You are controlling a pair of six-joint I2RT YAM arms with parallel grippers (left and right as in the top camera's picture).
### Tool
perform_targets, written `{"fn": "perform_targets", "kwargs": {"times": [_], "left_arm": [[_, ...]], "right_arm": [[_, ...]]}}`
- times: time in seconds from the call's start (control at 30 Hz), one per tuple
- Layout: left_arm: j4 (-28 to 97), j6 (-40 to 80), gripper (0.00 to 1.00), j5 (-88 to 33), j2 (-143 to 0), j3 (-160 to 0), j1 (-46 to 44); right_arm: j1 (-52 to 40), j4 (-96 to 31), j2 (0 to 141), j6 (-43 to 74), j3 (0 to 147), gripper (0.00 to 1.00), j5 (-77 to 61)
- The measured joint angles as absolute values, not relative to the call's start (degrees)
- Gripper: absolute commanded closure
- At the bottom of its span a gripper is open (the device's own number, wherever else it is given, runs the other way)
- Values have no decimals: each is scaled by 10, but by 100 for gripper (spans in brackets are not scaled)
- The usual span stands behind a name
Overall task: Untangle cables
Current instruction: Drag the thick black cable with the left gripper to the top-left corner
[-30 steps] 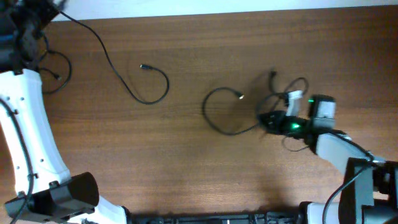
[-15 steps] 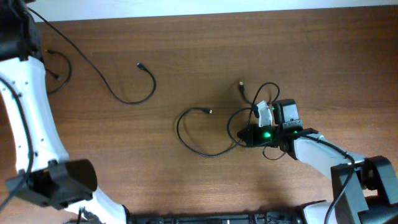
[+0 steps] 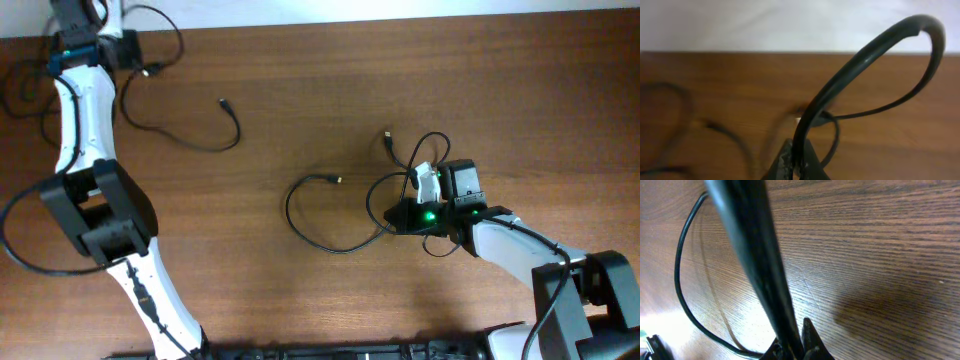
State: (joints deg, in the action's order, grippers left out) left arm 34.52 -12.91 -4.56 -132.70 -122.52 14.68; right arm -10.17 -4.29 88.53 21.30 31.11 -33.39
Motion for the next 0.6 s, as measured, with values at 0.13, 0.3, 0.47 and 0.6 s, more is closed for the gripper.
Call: {"fn": "perform_targets", "kwargs": {"times": [0.13,0.3,0.47,0.6], "left_arm": [[395,-129,100,-131,-1338,-1225,141],[444,-91,56,-163,-1338,-1225,125],[470,-25,1,-183,-1339,-1225,112],[512,2,1,-192,-1339,-1236,110]], "right_arm": [[-102,-43,885,216,311,96,-332],[-102,-43,885,220,311,96,-326],[-102,-43,885,221,311,96,-321],[-102,-43,885,221,311,96,-321]]}}
